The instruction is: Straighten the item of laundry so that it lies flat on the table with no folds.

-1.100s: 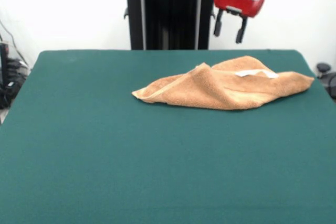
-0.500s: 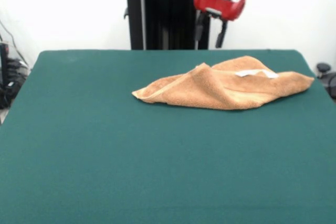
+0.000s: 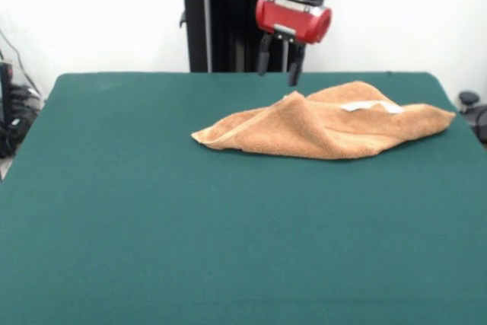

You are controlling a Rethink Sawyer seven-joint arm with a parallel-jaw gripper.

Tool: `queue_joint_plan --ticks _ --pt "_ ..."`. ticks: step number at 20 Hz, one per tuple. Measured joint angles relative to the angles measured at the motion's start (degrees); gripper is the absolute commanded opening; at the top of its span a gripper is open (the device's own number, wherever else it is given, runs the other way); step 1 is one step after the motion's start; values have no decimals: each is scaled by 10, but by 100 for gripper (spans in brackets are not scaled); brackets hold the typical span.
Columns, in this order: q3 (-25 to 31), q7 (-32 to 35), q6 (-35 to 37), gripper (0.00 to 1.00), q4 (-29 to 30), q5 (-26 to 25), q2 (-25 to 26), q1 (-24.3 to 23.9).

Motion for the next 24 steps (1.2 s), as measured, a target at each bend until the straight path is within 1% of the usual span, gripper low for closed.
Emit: queue_joint_plan --ticks 7,16,24 --pt "23 0 0 100 -1 0 4 -13" --pt "77 0 -20 100 -1 -14 17 -55" --pt "107 0 -30 100 -1 -23 31 -76"
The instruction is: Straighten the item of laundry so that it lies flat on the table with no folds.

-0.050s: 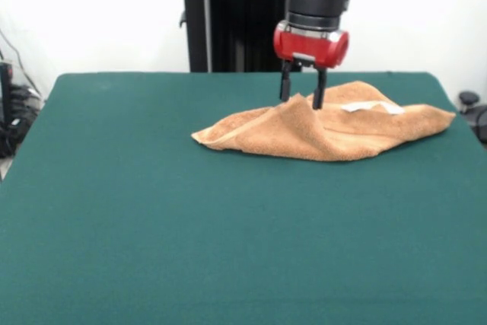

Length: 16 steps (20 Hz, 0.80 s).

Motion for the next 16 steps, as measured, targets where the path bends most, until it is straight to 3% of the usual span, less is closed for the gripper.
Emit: queue_joint_plan --ticks 16 --pt "5 0 -28 100 15 -2 4 -4"
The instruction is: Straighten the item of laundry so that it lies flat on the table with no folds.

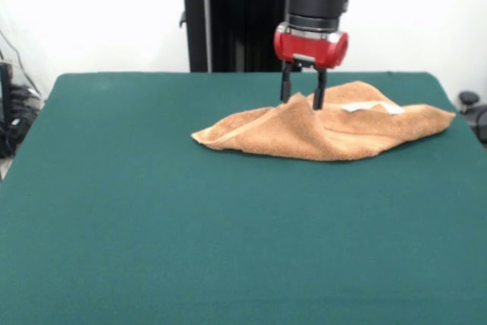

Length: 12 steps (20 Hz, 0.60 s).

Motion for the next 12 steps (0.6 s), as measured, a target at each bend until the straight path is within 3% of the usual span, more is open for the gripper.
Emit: queue_joint_plan --ticks 12 --pt "0 0 -48 100 19 0 14 16"
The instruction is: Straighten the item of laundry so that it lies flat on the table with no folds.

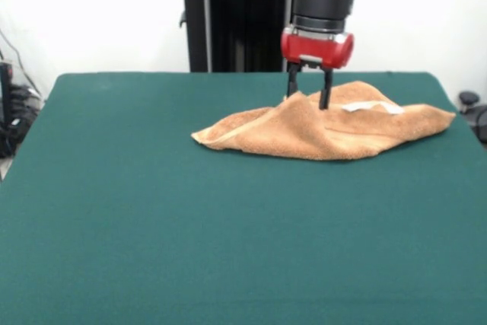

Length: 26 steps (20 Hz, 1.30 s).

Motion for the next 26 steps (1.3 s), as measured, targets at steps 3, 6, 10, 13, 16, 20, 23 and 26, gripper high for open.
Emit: queue_joint_plan --ticks 3,6,10,13,16,20,23,26 --pt "0 0 -6 100 5 0 0 12" --pt "0 0 -9 100 8 0 -2 20" --pt "0 0 -9 100 11 0 -15 20" --pt "0 0 -9 100 11 0 -28 19" --pt "0 0 -9 100 11 2 -49 19" --pt "0 0 -9 100 10 7 -56 19" --pt "0 0 -9 100 8 9 -56 19" --pt "0 0 -9 100 7 12 -56 21"
